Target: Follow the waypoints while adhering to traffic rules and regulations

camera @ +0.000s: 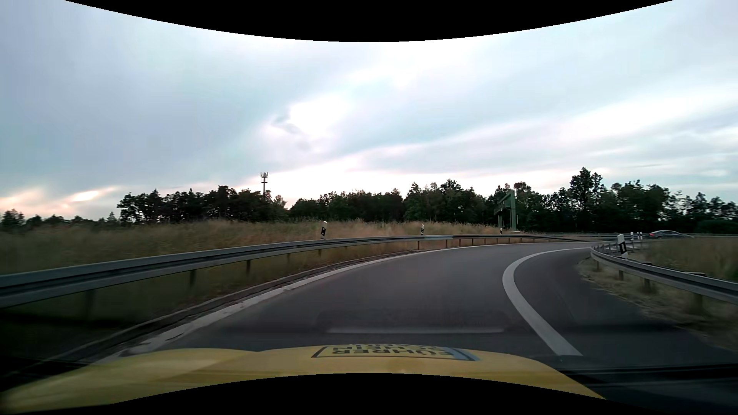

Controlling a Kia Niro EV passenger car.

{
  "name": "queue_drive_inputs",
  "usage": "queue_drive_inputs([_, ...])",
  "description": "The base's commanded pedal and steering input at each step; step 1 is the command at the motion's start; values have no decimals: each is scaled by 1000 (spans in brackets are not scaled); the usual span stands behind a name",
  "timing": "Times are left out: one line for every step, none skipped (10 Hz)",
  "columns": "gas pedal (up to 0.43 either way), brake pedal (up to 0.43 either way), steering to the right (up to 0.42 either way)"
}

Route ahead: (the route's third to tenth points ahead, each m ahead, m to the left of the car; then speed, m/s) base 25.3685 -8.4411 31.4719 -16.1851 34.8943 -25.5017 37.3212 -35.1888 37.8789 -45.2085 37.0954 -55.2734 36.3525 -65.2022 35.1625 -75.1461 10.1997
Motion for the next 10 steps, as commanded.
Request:
queue_drive_inputs([98,0,138])
queue_drive_inputs([98,0,138])
queue_drive_inputs([98,0,136])
queue_drive_inputs([98,0,134])
queue_drive_inputs([98,0,132])
queue_drive_inputs([98,0,131])
queue_drive_inputs([110,0,131])
queue_drive_inputs([110,0,130])
queue_drive_inputs([110,0,129])
queue_drive_inputs([110,0,126])
